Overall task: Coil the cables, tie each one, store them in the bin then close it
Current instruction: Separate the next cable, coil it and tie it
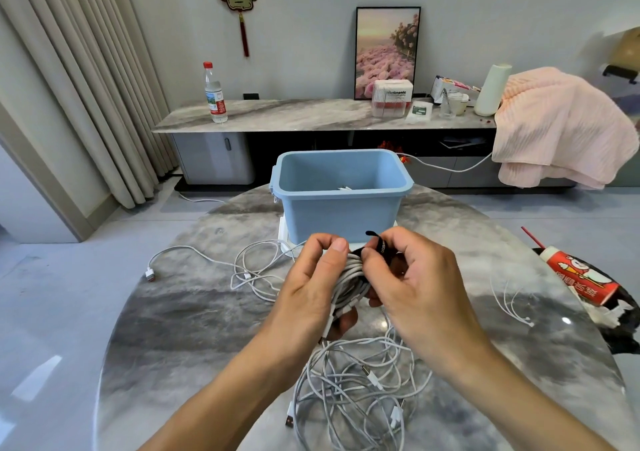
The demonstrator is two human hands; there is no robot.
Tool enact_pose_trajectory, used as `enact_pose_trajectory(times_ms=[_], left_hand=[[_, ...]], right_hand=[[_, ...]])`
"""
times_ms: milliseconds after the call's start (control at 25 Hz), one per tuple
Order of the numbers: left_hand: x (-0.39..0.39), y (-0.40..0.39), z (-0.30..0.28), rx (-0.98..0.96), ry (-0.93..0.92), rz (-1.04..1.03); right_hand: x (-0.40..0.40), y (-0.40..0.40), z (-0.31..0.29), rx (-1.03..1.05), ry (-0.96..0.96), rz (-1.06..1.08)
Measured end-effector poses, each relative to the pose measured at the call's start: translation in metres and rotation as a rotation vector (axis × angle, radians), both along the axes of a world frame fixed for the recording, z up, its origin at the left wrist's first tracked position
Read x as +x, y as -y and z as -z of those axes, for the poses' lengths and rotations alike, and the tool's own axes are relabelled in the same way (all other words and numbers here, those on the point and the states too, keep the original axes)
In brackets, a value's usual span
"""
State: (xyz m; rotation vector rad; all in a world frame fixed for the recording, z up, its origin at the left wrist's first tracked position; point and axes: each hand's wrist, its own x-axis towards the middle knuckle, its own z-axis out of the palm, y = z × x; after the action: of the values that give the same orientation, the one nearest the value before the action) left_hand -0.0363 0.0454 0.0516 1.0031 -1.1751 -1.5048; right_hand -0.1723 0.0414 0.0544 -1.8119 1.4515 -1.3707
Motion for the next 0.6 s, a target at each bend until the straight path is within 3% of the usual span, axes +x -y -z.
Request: enact_pose_trajectory(times_ms=[120, 240, 360, 600], left_hand=[[0.002, 0.001, 0.000, 0.054, -0.044, 0.030], [0.009, 0.003, 0.001, -0.028, -0.033, 0.124], [0.010, 0.001, 0.000, -0.114, -0.059, 0.128], [0.006, 0.003, -0.004, -0.022, -0.200, 0.028]], right_hand=[[0.004, -0.002, 0.002, -0.171, -0.159, 0.063], [0.003, -0.001, -0.002, -0.217, -0.168, 0.054], [0.003, 0.000, -0.004, -0.195, -0.064, 0.022], [-0.004, -0.004, -0.019, -0.063, 0.280, -0.161]])
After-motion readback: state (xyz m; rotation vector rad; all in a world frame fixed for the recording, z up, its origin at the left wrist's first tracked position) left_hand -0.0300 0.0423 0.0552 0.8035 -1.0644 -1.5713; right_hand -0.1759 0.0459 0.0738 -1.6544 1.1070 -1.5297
